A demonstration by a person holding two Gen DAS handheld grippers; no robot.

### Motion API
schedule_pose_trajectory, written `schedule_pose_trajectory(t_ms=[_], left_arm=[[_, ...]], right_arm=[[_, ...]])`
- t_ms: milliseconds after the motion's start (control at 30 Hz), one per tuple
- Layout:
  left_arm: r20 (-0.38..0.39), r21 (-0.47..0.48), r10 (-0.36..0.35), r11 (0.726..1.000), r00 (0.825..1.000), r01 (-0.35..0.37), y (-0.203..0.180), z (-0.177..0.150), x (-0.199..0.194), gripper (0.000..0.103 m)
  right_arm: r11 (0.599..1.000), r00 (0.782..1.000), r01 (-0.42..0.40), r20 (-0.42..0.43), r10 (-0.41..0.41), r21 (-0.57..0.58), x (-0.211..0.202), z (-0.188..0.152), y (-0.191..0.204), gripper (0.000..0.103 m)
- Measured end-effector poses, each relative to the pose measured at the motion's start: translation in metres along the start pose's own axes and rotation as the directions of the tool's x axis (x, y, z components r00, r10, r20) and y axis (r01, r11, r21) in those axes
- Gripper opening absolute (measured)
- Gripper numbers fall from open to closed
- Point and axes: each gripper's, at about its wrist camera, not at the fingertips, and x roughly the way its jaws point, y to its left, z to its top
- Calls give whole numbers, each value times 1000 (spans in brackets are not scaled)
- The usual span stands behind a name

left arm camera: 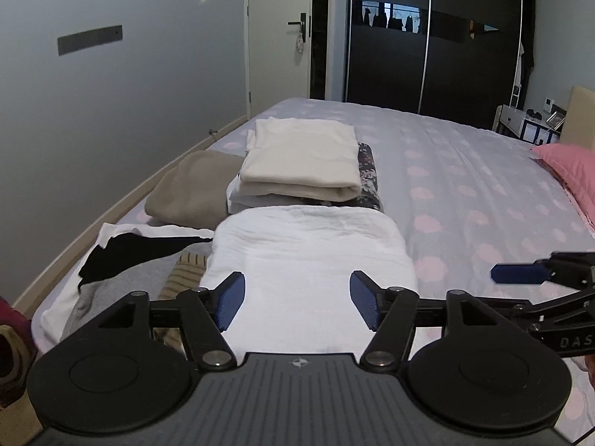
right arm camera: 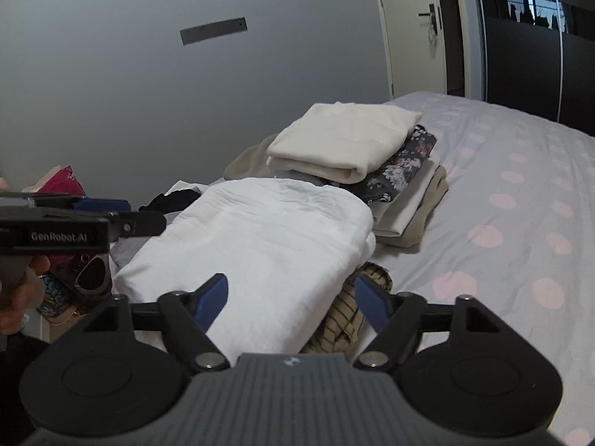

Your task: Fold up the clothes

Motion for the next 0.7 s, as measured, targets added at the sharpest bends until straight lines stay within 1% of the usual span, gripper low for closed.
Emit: schedule_pose_trajectory(t_ms=[133,167,200,233,300,400,533,633,700], left_arm=[[-6,16,13,1000,1000,-13,-16,-12,-17,67],[-3,18,22,1000,1000,-22,-20,-15,-21,70],[1,16,26,1000,1000,-26,-24,-19,-25,73],[9,12,24,1000,1000,-24,-27,-23,-29,74],[13,-5,21,1000,1000,-21,-32,-31,-34,74],[7,-31,34,999,999,-34,-39,-42,-40,75],[-5,-47,92,995,996,-92,-50,-60,-43,75],[-12,-64,117,991,993,-117,-57,-71,-45,75],[-13,-81,120,989,993,-120,-60,-77,-46,75]], right_arm=[[1000,1000,13,25,-13,23,-22,-13,4,81],[999,999,19,32,-20,26,-28,-17,6,81],[999,999,23,39,-25,34,-32,-21,7,83],[999,999,26,44,-28,45,-37,-26,8,88],[997,998,22,51,-26,74,-46,-35,9,95],[996,997,31,62,-36,88,-57,-48,12,95],[995,995,66,73,-71,71,-67,-63,20,96],[995,995,77,66,-81,61,-68,-72,23,96],[995,995,81,55,-84,55,-67,-79,24,96]])
